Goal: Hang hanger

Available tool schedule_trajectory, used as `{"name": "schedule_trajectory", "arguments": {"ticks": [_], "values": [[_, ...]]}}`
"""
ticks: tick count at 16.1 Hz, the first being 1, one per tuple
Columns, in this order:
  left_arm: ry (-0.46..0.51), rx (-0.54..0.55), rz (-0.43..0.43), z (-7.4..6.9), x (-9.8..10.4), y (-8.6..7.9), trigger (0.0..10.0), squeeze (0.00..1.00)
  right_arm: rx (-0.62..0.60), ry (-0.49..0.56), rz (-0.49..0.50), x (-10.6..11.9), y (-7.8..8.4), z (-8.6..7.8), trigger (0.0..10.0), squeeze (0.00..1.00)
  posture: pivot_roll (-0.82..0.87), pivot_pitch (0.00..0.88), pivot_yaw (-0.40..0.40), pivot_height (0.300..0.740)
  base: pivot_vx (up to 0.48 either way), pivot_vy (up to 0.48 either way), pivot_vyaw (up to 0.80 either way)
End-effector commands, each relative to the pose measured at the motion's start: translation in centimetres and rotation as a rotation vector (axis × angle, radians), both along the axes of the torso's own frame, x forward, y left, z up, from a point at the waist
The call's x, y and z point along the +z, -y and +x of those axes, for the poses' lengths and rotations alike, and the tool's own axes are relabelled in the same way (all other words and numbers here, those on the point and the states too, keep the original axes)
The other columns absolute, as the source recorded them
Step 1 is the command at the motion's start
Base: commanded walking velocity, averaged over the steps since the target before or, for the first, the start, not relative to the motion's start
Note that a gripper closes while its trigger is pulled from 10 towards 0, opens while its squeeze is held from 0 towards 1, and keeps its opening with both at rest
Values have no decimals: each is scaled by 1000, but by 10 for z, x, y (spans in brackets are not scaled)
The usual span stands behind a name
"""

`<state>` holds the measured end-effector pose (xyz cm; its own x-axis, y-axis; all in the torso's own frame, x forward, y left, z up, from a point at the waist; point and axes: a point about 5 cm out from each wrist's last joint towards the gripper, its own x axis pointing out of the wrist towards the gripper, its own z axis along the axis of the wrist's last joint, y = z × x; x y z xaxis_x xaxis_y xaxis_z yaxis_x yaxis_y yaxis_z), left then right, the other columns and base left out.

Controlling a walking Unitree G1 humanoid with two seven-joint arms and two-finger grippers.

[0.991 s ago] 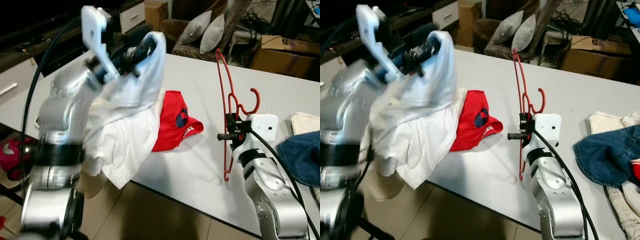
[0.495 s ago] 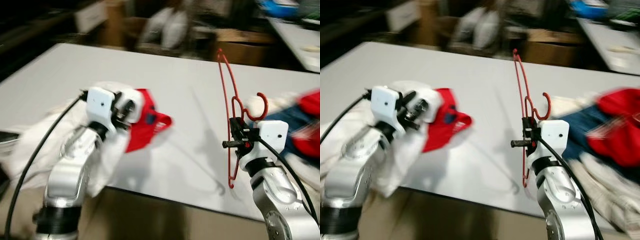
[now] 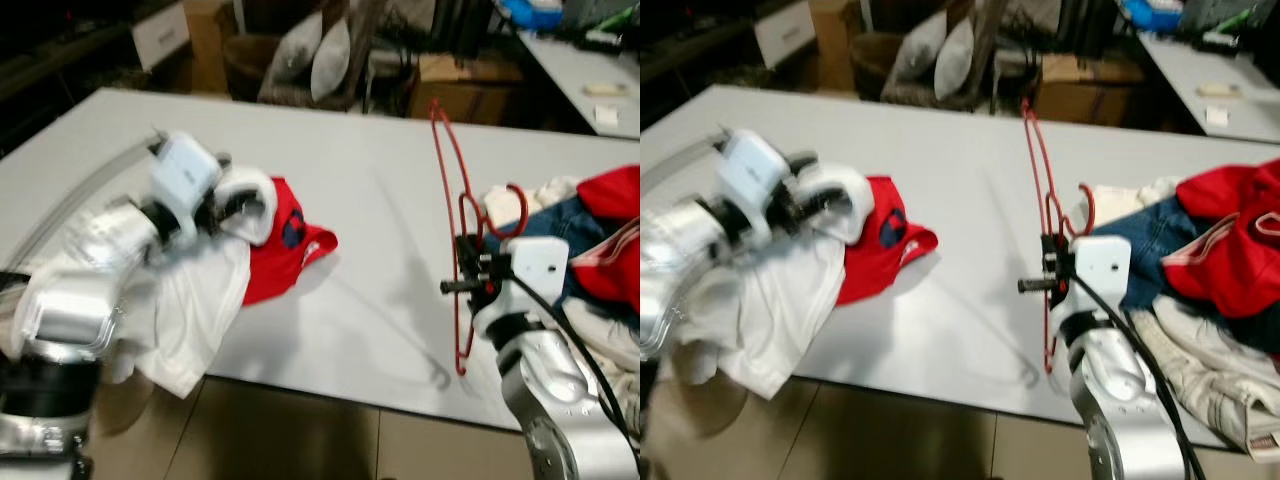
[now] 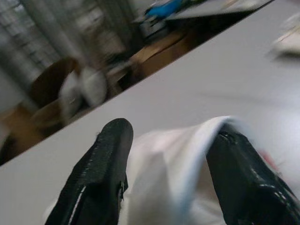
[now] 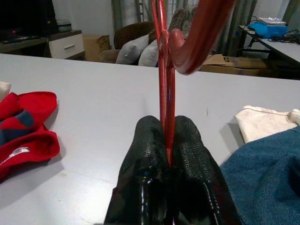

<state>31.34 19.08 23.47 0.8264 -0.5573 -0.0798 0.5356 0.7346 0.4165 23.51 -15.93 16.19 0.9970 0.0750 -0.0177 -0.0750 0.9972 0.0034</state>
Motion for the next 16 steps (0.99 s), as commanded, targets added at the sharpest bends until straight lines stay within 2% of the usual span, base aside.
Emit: {"name": "schedule_trajectory", "arguments": {"ticks": [1, 2, 3, 4, 5, 6, 7, 8, 9, 10, 12, 13, 14, 15, 16], "values": [[-94, -83, -12, -3, -3, -4, 10000, 1000, -3, 1, 0, 0, -1, -1, 10000, 0, 100, 0, 37, 740, 0, 0, 0], [-237, -203, 11, -10, -2, -8, 10000, 1000, 1, 1, 6, 0, -3, 1, 10000, 0, 109, 0, 40, 740, 0, 0, -800], [-251, -208, 5, -9, -1, -11, 10000, 1000, 2, 1, 6, -1, -3, 1, 10000, 0, 111, 0, 44, 740, 0, 0, -800], [-126, -117, -133, 6, 21, -16, 10000, 357, 3, 5, 8, -1, -4, 2, 10000, 0, 111, 0, 51, 740, 0, 0, -800], [-61, 1, -292, 19, 35, -23, 10000, 0, 1, 7, 9, 0, -4, 2, 10000, 0, 111, 0, 51, 740, 0, 0, -800], [-80, 7, -381, 21, 39, -25, 10000, 0, -1, 8, 10, 0, -4, 2, 10000, 0, 107, 0, 55, 740, 0, 0, -800], [-138, -80, -290, 13, 30, -21, 10000, 0, -2, 8, 10, 0, -5, 3, 10000, 0, 108, 0, 54, 740, 0, 0, -800], [-248, -151, -60, 1, 8, -18, 10000, 0, -1, 7, 9, -1, -4, 3, 10000, 0, 109, 0, 55, 740, 0, 0, -800], [-330, -196, 99, -9, -10, -19, 10000, 0, 0, 6, 8, -1, -5, 3, 10000, 0, 109, 0, 55, 740, 0, 0, -800], [-278, -159, 9, -6, -6, -14, 10000, 0, -1, 7, 8, -1, -4, 3, 10000, 0, 107, 0, 54, 740, 0, 0, -800], [-86, 40, -280, 9, 9, -2, 10000, 0, -3, 9, 9, 0, -4, 3, 10000, 0, 101, 0, 56, 740, 0, 0, -794], [-25, 102, -335, 6, 4, 7, 10000, 0, 0, 13, 8, 1, -5, 2, 10000, 0, 92, 0, 56, 740, 0, 0, -744], [15, 121, -306, -5, -8, 18, 10000, 0, 12, 19, -2, 3, -7, 2, 10000, 0, 87, 0, 54, 740, 0, 0, -725], [-19, 129, -322, -17, -25, 29, 10000, 0, 36, 28, -13, 6, -9, 2, 10000, 0, 83, 0, 48, 740, 0, -446, -531], [-33, 133, -336, -21, -30, 32, 10000, 0, 44, 31, -15, 7, -9, 2, 10000, 0, 83, 0, 48, 740, 0, -454, 0]]}}
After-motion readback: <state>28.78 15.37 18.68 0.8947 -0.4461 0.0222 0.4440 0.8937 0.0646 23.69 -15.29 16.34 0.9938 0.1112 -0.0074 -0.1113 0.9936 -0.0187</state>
